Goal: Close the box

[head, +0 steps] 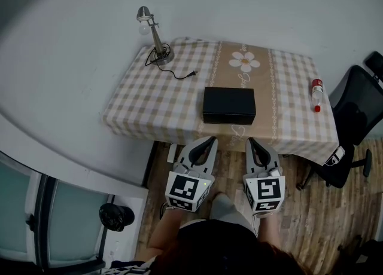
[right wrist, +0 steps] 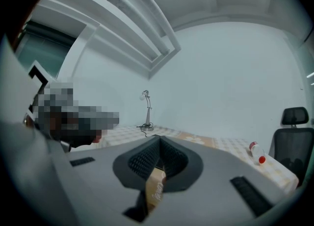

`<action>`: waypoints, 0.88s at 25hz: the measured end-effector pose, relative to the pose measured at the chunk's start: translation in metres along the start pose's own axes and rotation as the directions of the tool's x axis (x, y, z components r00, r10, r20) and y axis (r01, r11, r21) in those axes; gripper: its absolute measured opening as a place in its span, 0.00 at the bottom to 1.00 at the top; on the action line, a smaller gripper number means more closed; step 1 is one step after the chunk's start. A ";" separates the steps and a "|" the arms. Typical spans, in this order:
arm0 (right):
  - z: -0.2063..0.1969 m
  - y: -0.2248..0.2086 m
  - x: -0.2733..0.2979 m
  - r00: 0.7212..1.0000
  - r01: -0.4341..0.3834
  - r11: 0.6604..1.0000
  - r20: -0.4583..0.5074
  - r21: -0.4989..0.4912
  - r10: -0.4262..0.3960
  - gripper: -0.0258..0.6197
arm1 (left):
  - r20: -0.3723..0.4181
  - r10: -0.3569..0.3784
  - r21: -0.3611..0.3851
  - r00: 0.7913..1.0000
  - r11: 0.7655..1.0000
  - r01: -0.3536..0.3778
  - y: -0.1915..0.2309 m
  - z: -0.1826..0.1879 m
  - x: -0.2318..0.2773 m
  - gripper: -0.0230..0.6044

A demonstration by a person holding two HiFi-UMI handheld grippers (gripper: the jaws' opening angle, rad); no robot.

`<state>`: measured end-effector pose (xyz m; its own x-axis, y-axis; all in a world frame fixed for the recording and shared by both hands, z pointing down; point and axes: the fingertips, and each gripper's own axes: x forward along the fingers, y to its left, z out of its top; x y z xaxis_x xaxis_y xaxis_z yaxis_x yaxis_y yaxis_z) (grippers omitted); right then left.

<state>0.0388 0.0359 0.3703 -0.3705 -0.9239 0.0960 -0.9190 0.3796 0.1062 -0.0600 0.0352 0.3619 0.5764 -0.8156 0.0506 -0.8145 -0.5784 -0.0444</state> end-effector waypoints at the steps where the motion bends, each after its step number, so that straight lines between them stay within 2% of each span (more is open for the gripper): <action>1: 0.000 0.002 -0.001 1.000 -0.003 1.000 0.000 -0.002 0.003 0.07 | 0.001 0.002 0.000 1.000 1.000 -0.002 0.000 0.000 -0.002 0.08; 22: 0.002 0.019 -0.033 1.000 0.007 1.000 -0.012 -0.023 -0.007 0.07 | 0.006 0.001 -0.004 1.000 1.000 -0.001 -0.012 0.000 -0.033 0.08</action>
<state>0.0334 0.0738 0.3669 -0.3621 -0.9260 0.1068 -0.9183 0.3741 0.1298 -0.0691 0.0695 0.3603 0.5763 -0.8161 0.0443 -0.8151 -0.5778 -0.0406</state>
